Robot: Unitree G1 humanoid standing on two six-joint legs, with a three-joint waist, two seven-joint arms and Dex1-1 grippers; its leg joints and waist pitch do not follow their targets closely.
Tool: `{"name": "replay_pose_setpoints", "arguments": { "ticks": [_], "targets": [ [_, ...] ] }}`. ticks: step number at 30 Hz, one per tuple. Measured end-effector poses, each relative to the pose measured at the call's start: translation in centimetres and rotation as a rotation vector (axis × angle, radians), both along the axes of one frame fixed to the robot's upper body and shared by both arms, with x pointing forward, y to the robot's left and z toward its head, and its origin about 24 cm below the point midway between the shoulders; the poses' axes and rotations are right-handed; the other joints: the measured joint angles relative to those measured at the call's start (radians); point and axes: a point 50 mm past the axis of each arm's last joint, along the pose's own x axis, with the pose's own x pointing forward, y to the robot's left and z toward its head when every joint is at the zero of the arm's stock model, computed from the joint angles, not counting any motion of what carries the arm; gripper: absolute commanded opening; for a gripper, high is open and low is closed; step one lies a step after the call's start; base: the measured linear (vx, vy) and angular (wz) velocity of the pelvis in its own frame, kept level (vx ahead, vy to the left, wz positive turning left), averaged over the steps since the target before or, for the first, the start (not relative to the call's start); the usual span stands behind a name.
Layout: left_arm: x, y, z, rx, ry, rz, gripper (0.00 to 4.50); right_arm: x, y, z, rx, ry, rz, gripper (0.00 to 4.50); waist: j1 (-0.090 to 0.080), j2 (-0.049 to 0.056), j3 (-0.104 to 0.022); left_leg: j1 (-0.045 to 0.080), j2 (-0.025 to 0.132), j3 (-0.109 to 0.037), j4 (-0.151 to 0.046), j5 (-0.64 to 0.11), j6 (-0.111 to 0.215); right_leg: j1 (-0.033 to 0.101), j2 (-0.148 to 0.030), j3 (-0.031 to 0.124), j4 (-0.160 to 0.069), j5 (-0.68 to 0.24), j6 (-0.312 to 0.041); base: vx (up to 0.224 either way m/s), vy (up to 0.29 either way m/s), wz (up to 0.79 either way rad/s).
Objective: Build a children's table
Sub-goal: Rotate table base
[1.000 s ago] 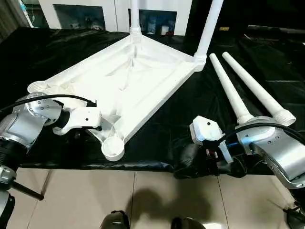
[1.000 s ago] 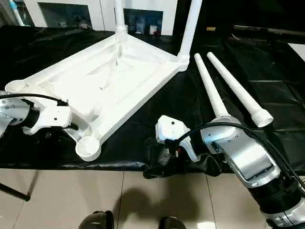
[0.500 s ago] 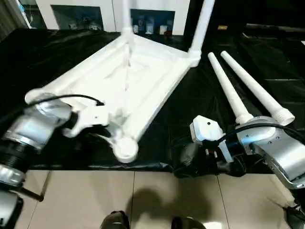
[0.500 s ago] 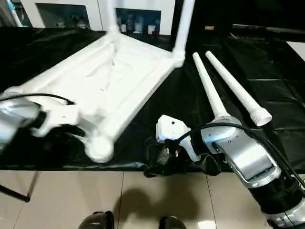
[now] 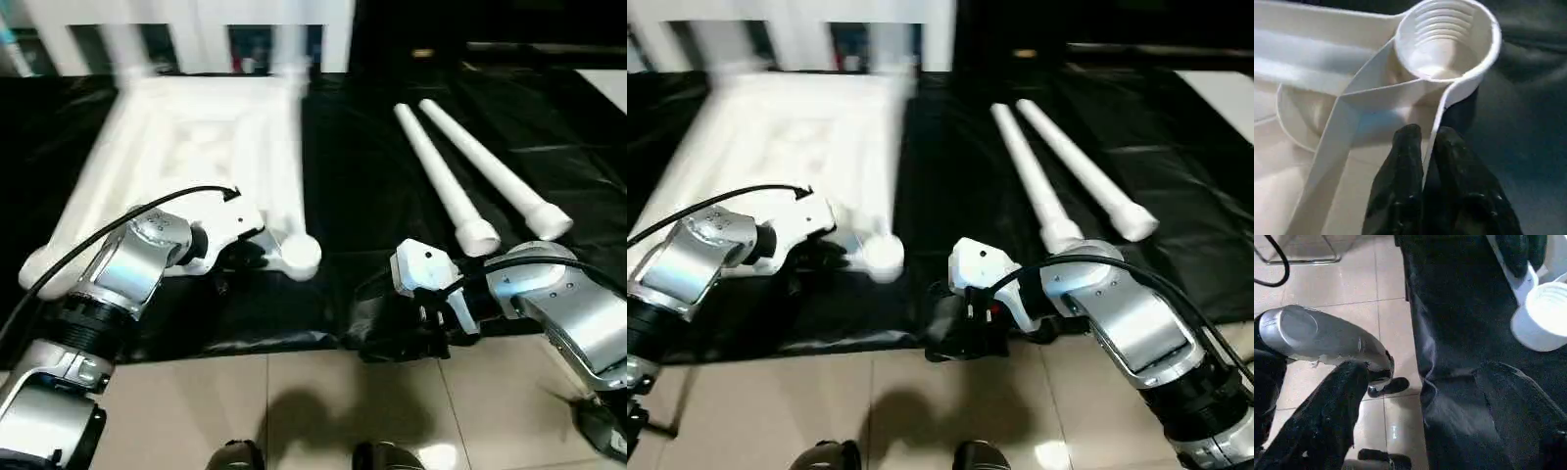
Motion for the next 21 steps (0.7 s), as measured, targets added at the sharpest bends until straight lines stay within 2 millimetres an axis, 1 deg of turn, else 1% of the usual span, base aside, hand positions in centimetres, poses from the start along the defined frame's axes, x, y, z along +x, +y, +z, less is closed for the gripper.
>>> {"name": "replay_pose_setpoints", "arguments": {
  "ticks": [3, 4, 7, 9, 13, 19, 20, 21],
  "targets": [
    [0.3, -0.7, 0.0, -0.024, -0.039, 0.028, 0.33, 0.1, -0.1, 0.0, -0.005, -0.007, -0.009, 3.92, -0.002, 0.0, 0.0, 0.0, 0.0, -0.002, 0.0, -0.001, -0.002, 0.0, 0.001, 0.0, -0.001, 0.006, -0.004, 0.0, 0.0, 0.0],
    [0.4, -0.8, 0.0, -0.026, -0.053, 0.025, 0.33, 0.1, 0.0, 0.0, -0.007, -0.007, -0.009, 3.92, -0.002, 0.0, 0.0, 0.0, 0.0, -0.002, 0.0, -0.002, -0.003, -0.001, 0.001, 0.0, -0.001, 0.006, -0.004, 0.0, 0.0, 0.0],
    [0.5, -1.0, -0.1, -0.023, -0.115, -0.029, 0.16, 0.1, -0.1, -0.1, -0.011, -0.006, -0.011, 3.92, 0.0, 0.0, 0.0, -0.001, 0.001, -0.003, 0.0, -0.004, -0.006, -0.001, 0.002, 0.0, -0.001, 0.007, -0.005, 0.0, 0.0, 0.0],
    [0.6, -1.1, -0.2, -0.025, -0.162, -0.065, 0.02, 0.1, -0.1, -0.2, -0.019, -0.009, -0.013, 3.92, 0.005, 0.0, 0.0, -0.002, 0.001, -0.003, -0.001, -0.005, -0.007, -0.002, 0.003, 0.0, -0.002, 0.007, -0.005, 0.0, 0.0, 0.0],
    [1.2, -1.3, -0.4, -0.001, -0.278, -0.136, 0.02, 0.3, -0.2, -0.4, -0.027, -0.015, -0.03, 3.92, 0.013, 0.0, 0.0, -0.006, 0.002, -0.004, -0.001, -0.006, -0.008, -0.006, 0.005, 0.0, -0.003, 0.007, -0.005, 0.0, 0.0, 0.0],
    [1.9, -0.7, -0.7, 0.045, -0.372, -0.148, 0.02, 0.5, -0.4, -0.7, -0.044, -0.016, -0.05, 3.92, 0.015, 0.002, 0.001, -0.006, 0.003, -0.004, 0.0, -0.006, -0.008, -0.006, 0.005, 0.0, -0.002, 0.007, -0.005, 0.0, 0.0, 0.0],
    [1.9, -0.6, -0.7, 0.043, -0.374, -0.151, 0.31, 0.5, -0.4, -0.8, -0.044, -0.016, -0.054, 3.92, 0.015, 0.002, 0.001, -0.006, 0.003, -0.004, 0.0, -0.006, -0.008, -0.006, 0.006, 0.0, -0.001, 0.008, -0.005, 0.0, 0.0, 0.0],
    [2.0, -0.5, -0.7, 0.043, -0.374, -0.151, 0.48, 0.5, -0.5, -0.8, -0.044, -0.015, -0.057, 3.92, 0.016, 0.002, 0.001, -0.006, 0.003, -0.004, 0.0, -0.006, -0.008, -0.006, 0.006, 0.0, -0.001, 0.008, -0.005, 0.0, 0.0, 0.0]
  ]
}}
